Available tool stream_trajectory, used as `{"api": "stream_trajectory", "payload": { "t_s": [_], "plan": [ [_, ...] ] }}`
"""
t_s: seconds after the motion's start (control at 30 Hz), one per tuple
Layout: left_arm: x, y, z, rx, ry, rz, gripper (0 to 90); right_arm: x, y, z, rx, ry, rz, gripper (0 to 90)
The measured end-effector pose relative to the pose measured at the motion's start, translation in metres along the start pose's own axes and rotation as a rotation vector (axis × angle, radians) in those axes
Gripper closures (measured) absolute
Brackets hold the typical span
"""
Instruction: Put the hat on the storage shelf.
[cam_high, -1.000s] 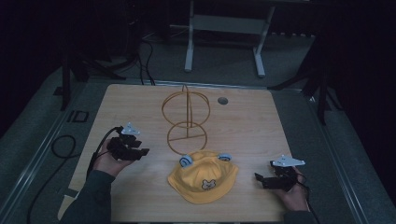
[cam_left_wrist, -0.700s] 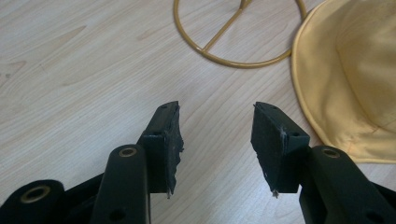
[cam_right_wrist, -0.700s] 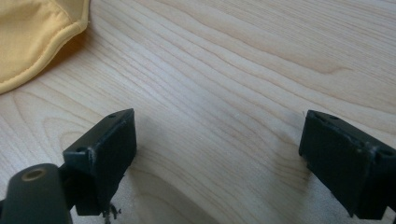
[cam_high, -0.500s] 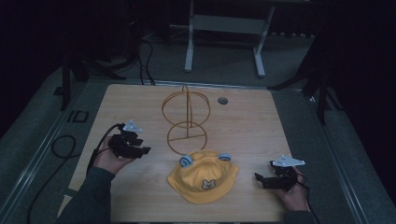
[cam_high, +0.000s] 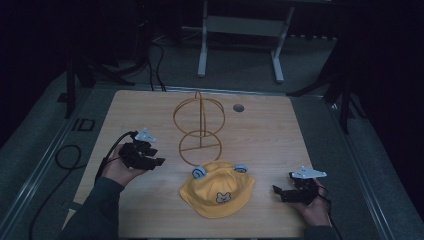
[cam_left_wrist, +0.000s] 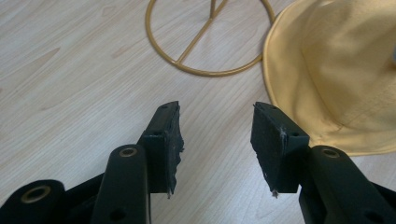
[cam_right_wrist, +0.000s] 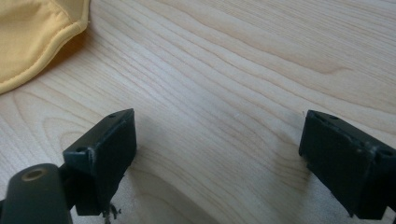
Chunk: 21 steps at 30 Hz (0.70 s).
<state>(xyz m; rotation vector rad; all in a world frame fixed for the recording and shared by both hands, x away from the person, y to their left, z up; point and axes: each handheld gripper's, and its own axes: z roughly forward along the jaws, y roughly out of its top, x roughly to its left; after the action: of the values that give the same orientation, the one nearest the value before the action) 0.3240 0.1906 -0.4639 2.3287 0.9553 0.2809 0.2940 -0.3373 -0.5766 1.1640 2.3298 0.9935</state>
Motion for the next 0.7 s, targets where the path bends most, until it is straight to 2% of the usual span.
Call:
{"api": "stream_trajectory", "payload": {
  "t_s": [0.7],
  "plan": [
    [-0.008,0.012,-0.007,0.012,-0.032,0.037,53.8,0.0,0.0,0.0,0.0,0.0,0.002,11.0]
  ]
}}
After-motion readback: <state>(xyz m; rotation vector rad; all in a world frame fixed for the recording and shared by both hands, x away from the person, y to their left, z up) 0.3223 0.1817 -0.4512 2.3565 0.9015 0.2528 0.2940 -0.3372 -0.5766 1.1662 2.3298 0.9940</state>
